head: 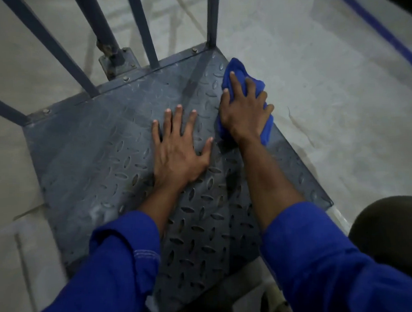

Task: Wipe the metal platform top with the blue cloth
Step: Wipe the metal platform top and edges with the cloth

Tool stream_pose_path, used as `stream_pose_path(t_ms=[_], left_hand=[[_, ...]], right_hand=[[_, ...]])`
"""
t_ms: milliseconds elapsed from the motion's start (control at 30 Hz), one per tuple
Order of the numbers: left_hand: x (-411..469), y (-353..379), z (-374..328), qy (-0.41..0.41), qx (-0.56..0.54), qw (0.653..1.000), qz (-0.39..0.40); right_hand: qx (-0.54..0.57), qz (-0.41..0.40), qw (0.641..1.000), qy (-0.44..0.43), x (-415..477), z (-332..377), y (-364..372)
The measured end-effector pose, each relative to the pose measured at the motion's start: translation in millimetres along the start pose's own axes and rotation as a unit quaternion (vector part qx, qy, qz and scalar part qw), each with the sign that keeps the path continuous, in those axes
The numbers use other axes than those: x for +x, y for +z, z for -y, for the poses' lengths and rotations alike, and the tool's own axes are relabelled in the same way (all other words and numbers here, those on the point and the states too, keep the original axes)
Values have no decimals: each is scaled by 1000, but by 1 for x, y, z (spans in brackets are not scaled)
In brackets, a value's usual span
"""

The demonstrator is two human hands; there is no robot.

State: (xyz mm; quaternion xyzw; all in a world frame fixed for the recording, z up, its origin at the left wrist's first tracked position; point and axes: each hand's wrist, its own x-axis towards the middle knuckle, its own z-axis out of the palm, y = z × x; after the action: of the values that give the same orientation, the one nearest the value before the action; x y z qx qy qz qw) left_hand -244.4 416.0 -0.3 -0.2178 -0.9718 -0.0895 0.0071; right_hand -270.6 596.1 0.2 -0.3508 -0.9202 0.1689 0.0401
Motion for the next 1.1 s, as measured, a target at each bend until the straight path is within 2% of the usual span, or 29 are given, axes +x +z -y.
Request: stream_pose_path(t_ms=[267,433,500,600,700,800,900,1000,1100], left_hand=[[-20,-2,3,33,-13,999,15],[-58,-20,13,63,-14,993,99],[-69,-33,19,83,-7,986,143],[-82,-52,37,116,13,975,189],[-101,-64,66,74,20,980,182],[-128,-67,97,36,24,980,195],[-148,-62,117,47,24,981,186],[-159,-59,119,57,11,988,141],[-161,-58,111,146,25,988,53]], right_hand=[[-13,-71,997,39,-124,-85,-19],[-8,-40,998,52,-176,-102,-26],[-13,-18,1000,16,-192,-90,-24],[-18,20,994,-105,-217,-52,-12],[-17,43,974,-220,-243,-11,6],[-21,68,958,-277,-250,4,11],[35,84,960,-265,-244,3,-4],[70,36,969,-234,-245,-5,-22],[126,-24,971,-201,-266,-20,-29]])
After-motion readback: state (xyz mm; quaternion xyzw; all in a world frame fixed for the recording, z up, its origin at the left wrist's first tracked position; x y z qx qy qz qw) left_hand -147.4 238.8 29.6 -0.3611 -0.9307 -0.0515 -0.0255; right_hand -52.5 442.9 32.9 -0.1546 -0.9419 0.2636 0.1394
